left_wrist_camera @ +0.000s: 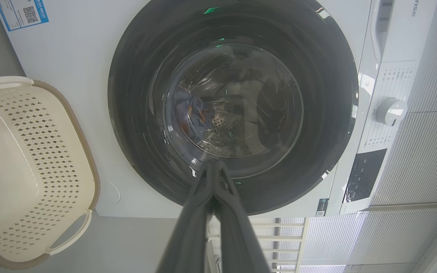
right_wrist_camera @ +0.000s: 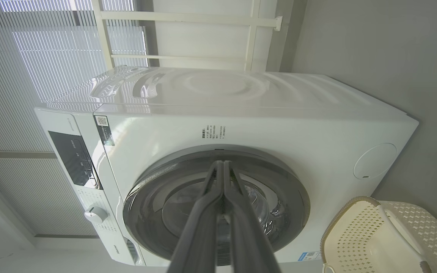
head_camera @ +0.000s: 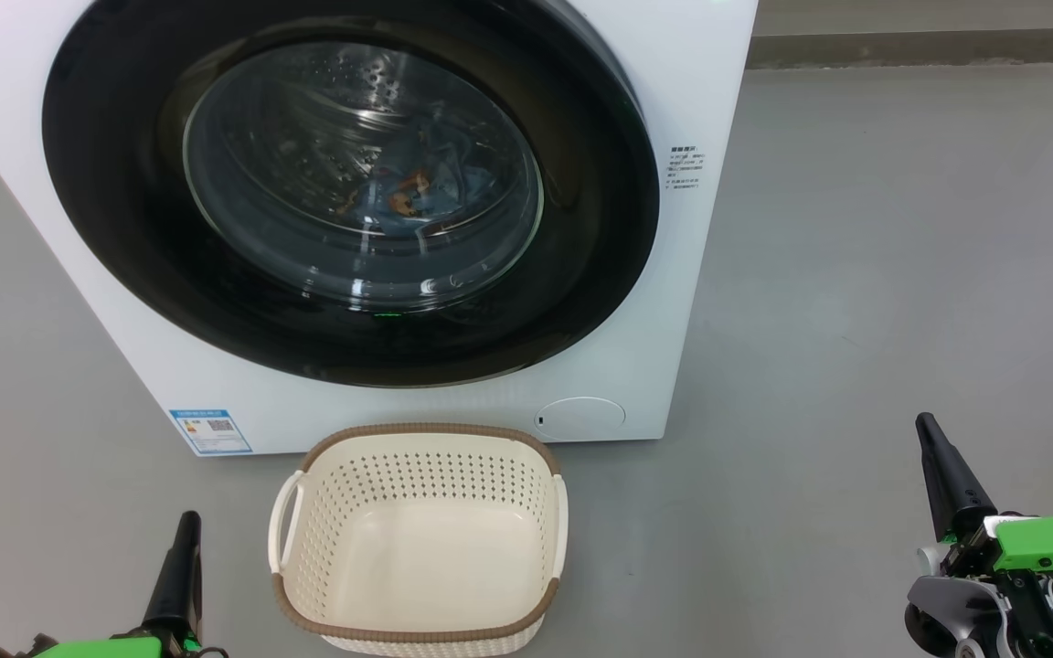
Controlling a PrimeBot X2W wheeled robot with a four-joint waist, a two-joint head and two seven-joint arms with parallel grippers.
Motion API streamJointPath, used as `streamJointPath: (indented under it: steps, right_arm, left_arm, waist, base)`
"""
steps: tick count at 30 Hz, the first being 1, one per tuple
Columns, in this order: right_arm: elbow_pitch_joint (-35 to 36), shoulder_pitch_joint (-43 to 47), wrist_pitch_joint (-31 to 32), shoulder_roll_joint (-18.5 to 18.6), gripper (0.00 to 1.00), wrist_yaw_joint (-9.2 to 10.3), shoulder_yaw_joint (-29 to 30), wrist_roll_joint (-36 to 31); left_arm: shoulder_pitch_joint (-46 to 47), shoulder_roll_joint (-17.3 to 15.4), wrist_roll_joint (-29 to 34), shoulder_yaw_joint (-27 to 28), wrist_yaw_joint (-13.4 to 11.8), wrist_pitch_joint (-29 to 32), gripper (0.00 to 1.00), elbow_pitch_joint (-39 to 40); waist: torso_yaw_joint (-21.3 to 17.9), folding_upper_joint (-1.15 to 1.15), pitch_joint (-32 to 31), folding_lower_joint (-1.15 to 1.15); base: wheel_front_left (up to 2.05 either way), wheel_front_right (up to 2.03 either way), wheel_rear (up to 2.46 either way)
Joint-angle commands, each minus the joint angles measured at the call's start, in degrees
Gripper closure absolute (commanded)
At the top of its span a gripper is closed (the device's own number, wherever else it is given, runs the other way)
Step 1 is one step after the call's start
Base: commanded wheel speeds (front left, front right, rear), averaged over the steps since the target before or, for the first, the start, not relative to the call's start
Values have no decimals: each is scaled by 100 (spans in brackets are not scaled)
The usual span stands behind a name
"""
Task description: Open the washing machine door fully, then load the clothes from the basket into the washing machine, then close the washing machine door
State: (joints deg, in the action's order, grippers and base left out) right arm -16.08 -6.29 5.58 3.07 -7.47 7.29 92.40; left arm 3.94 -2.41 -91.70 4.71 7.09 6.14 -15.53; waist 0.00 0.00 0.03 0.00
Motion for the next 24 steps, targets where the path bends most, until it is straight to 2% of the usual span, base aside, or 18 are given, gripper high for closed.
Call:
streamJointPath:
  steps: [1, 24]
  right_arm:
    - [174, -25, 54, 19, 100, -2, -121, 14]
    - [174, -25, 61, 13, 100, -2, -113, 7]
  left_arm:
    - [270, -48, -39, 191, 39, 41, 100, 102]
    - [270, -48, -39, 191, 39, 41, 100, 103]
  waist:
    - [0, 0, 0, 0]
    - [0, 0, 0, 0]
  base:
    - [0, 0, 0]
    - [0, 0, 0]
